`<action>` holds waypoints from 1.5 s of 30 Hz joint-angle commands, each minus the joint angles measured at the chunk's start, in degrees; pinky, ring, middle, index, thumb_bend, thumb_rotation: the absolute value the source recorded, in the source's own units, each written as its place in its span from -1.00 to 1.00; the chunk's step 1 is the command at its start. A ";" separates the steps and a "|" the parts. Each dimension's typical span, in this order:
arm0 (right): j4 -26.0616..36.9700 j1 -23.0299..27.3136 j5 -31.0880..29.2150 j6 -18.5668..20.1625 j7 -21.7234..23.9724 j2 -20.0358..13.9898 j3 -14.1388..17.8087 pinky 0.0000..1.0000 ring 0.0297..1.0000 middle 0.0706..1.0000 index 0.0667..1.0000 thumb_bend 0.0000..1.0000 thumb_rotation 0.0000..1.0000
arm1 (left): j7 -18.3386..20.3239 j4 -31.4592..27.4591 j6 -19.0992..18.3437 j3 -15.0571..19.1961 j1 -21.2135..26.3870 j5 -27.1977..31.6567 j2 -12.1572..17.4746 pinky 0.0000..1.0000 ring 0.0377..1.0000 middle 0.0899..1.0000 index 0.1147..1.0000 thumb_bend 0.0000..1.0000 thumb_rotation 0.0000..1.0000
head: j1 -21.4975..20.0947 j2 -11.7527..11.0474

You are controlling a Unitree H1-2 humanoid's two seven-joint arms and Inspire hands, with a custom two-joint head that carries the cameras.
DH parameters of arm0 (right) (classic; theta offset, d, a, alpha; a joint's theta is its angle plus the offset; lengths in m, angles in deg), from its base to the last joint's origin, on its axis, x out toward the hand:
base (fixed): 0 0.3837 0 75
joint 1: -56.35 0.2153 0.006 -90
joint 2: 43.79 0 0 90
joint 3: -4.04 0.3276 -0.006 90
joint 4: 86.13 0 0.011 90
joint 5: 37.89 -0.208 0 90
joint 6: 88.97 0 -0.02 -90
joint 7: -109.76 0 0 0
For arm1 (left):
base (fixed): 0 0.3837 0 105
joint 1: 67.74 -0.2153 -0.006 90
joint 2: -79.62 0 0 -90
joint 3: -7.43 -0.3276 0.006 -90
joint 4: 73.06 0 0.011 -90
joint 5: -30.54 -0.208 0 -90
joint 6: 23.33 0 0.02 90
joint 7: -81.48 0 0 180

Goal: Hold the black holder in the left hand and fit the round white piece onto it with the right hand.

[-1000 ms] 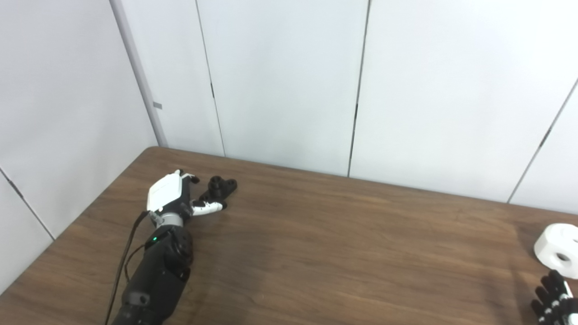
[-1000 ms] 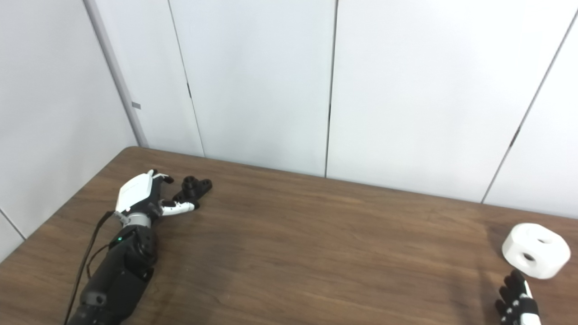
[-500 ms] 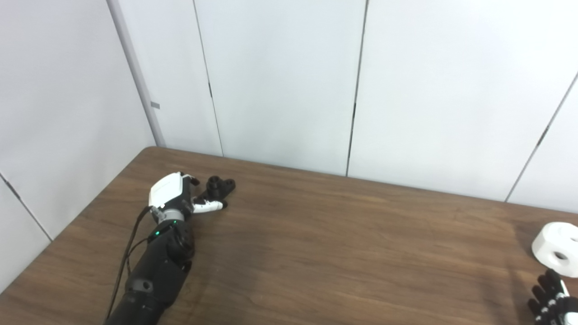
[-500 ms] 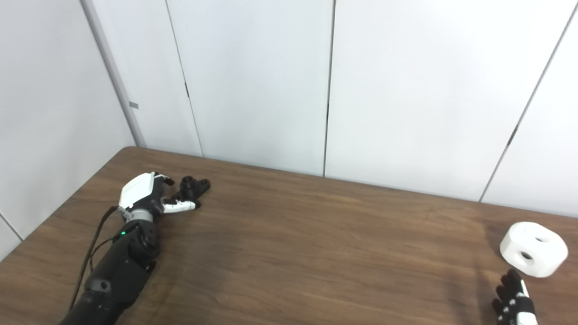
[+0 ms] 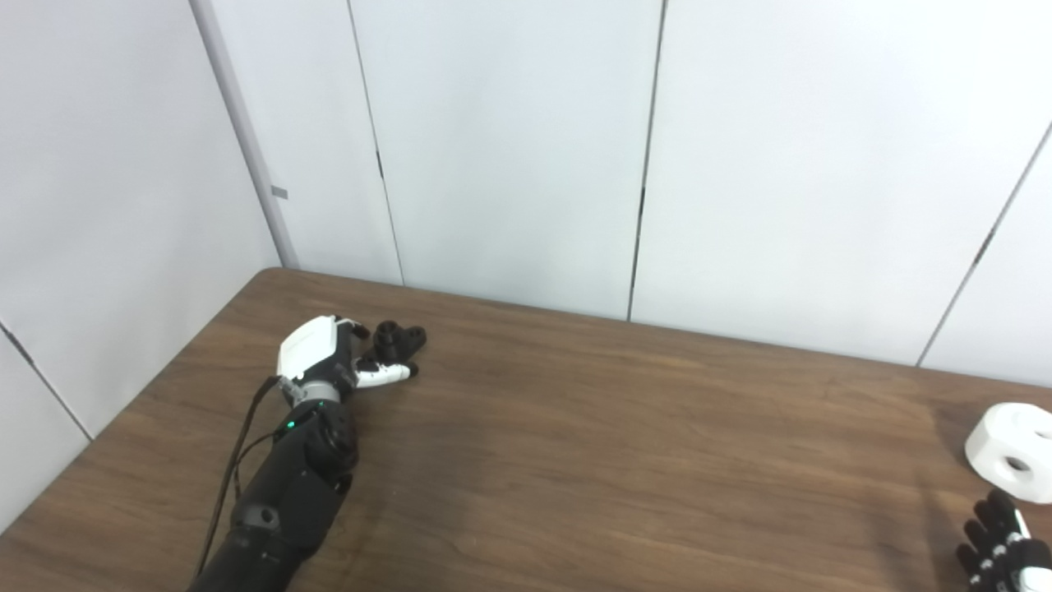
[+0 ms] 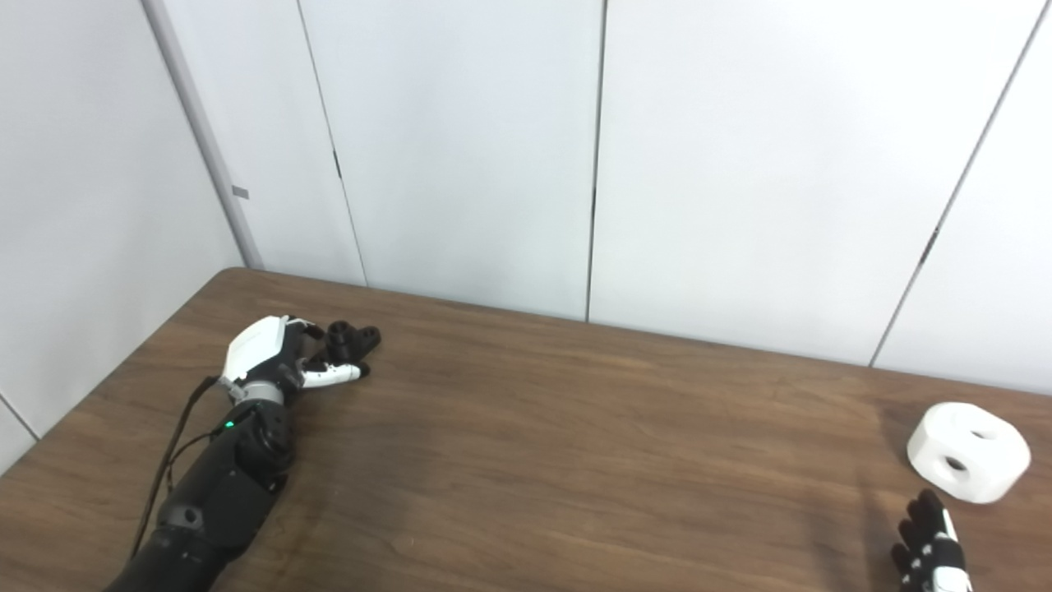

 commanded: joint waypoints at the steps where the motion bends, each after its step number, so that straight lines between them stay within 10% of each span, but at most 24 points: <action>1: 1.83 0.35 -0.11 -0.37 0.03 -0.17 0.11 1.00 1.00 1.00 1.00 -0.09 1.00 | -0.90 -0.45 0.37 -0.45 2.40 -0.42 1.66 1.00 1.00 0.89 0.45 0.75 -0.23 | 0.00 0.03; 18: 2.18 0.29 -0.40 -0.21 -0.05 -0.06 0.40 1.00 1.00 1.00 1.00 -0.13 1.00 | -1.27 -0.50 0.35 -0.52 1.70 1.06 2.09 1.00 1.00 0.88 0.35 0.76 -0.27 | 0.24 0.61; 27: 2.23 0.10 -0.73 0.16 0.11 -0.19 0.44 1.00 1.00 1.00 1.00 -0.11 1.00 | -1.30 -0.82 -0.31 -0.86 1.44 0.92 2.20 1.00 0.96 0.72 0.04 0.71 -0.66 | 0.27 1.12; 31: 2.04 0.26 -0.58 -0.20 0.07 -0.10 0.38 1.00 1.00 1.00 1.00 -0.11 1.00 | -2.15 -0.14 2.94 -0.05 1.08 2.73 2.06 1.00 0.87 0.60 -0.15 0.12 -0.87 | 0.16 1.14; 45: 1.71 0.69 -0.63 -0.67 -0.27 0.39 0.52 1.00 1.00 1.00 1.00 -0.05 1.00 | -3.60 3.07 7.21 -0.51 1.77 5.10 1.60 0.99 0.79 0.53 -0.17 0.04 -0.91 | -0.58 0.78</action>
